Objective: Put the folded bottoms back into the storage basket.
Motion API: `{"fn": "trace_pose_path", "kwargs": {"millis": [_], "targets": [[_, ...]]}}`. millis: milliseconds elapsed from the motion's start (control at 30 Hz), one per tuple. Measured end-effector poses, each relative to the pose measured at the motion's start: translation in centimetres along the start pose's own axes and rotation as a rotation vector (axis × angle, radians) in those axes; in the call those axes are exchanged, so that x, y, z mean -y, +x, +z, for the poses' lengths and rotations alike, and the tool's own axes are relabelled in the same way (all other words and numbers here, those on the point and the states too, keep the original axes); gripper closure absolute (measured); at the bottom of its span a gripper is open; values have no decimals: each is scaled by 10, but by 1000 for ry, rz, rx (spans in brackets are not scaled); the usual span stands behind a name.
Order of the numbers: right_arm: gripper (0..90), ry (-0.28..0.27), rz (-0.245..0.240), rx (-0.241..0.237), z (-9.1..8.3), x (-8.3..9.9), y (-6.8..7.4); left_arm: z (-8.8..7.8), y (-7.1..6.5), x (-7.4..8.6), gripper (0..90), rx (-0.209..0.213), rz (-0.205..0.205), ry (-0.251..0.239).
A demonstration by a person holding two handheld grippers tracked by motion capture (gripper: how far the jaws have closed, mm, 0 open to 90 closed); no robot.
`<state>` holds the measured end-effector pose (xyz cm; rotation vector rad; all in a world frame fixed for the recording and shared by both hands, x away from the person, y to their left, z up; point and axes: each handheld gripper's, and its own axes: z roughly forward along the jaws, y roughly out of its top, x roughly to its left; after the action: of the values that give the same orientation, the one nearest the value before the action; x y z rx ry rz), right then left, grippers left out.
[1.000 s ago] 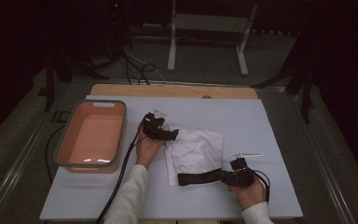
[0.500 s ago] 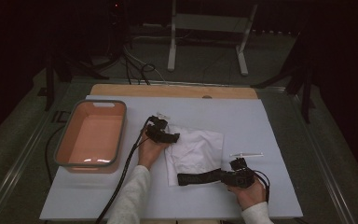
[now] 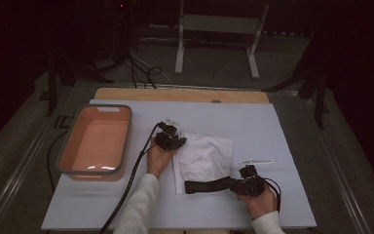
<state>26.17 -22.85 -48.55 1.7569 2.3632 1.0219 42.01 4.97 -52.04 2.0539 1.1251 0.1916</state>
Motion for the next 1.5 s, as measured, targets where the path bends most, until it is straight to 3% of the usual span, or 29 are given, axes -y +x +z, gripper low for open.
{"fn": "trace_pose_path", "kwargs": {"millis": [833,1233,1500], "targets": [[766,-37,-12,-30,-7,-3,7,-26,0,-12,801,85,-39,-65],[766,-55,-21,-78,-12,-7,15,-45,-8,-24,801,105,1,-83],[767,-70,-33,-99,-16,-10,21,-59,-8,-31,801,120,-3,-100]]}}
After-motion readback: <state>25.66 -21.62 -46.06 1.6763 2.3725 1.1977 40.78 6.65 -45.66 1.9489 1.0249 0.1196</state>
